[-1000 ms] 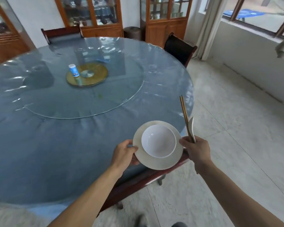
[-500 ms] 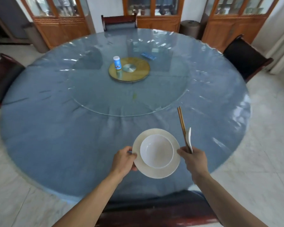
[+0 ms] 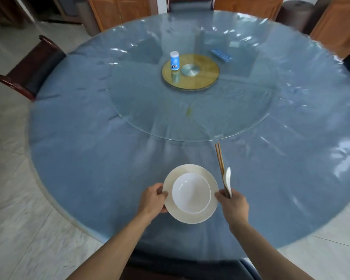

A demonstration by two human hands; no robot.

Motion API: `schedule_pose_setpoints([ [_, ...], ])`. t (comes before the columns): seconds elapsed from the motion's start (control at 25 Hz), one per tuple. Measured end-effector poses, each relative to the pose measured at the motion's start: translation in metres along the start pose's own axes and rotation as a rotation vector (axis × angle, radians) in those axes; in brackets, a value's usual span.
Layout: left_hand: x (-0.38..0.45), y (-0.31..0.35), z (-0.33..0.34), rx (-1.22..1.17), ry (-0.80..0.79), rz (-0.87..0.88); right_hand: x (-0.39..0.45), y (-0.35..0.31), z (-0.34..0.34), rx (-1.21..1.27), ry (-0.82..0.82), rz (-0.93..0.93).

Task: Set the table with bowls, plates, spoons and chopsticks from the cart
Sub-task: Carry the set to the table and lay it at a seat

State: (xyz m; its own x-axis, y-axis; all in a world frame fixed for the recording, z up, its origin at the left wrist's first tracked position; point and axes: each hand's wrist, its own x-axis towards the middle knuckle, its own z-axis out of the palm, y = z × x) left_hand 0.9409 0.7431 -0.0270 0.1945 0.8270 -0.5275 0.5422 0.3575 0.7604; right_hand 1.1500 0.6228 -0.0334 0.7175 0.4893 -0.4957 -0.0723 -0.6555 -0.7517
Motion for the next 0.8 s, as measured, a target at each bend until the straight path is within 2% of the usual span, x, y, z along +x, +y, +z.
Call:
schedule_pose_setpoints([
  [0.36, 0.035, -0.033, -0.001, 0.152, -0.039, -0.031, 0.012, 0.019, 0.034, -0.070, 0.027, 0.083],
  [0.6, 0.041, -0.036, 0.000, 0.263, -0.064, 0.086, 0.014, 0.023, 0.042, -0.113, 0.072, 0.121],
  [0.8, 0.045, -0.042, -0.001, 0.447, -0.056, 0.244, 0.013, 0.025, 0.044, -0.148, 0.093, 0.109],
])
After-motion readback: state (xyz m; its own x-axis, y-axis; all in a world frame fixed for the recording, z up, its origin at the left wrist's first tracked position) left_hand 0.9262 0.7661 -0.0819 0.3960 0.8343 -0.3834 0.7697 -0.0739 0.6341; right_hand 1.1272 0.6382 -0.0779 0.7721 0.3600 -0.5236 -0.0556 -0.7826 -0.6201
